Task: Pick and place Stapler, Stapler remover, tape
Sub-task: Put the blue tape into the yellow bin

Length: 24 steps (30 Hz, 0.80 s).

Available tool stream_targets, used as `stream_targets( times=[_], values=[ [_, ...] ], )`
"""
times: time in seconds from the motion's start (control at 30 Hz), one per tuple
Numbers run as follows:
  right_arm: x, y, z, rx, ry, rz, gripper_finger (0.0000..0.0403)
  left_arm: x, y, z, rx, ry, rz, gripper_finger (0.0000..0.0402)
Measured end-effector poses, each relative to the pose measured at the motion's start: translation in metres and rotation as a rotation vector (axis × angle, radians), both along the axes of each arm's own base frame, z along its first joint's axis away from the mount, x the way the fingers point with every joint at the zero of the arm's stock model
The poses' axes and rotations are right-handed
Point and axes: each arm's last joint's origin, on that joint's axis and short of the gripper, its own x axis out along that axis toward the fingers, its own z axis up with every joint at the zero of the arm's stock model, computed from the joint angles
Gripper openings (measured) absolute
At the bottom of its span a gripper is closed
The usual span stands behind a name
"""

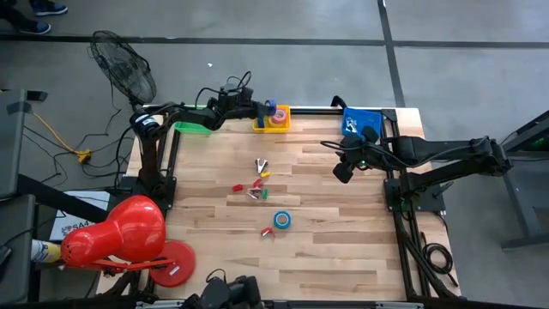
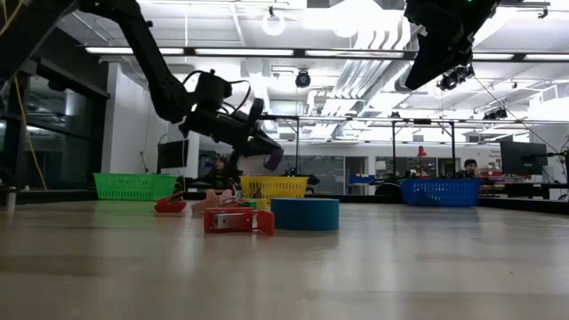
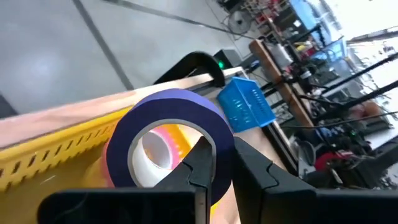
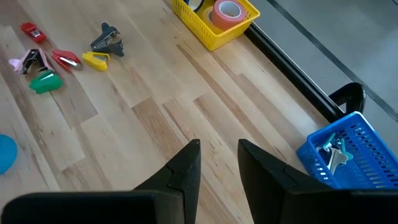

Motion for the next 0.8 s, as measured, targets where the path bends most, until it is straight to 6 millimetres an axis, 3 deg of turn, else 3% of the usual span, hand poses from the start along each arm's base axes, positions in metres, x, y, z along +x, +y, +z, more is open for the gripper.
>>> stream_targets(
  times=[0.2, 0.43, 0.8],
  values=[
    [0.0, 0.0, 0.0, -0.004, 0.0, -0.004, 0.0098, -0.002, -0.002, -0.01, -0.049, 0.09, 0.008, 0.003],
    [0.0, 0.0, 0.0, -0.009, 0.0, -0.007, 0.0098, -0.002, -0.001, -0.006, -0.013, 0.067, 0.015, 0.003],
    [0.0, 0.0, 0.0, -0.01, -0.001, -0.009, 0.0098, -0.001, -0.001, -0.018, -0.051, 0.093, -0.008, 0.0038]
  ],
)
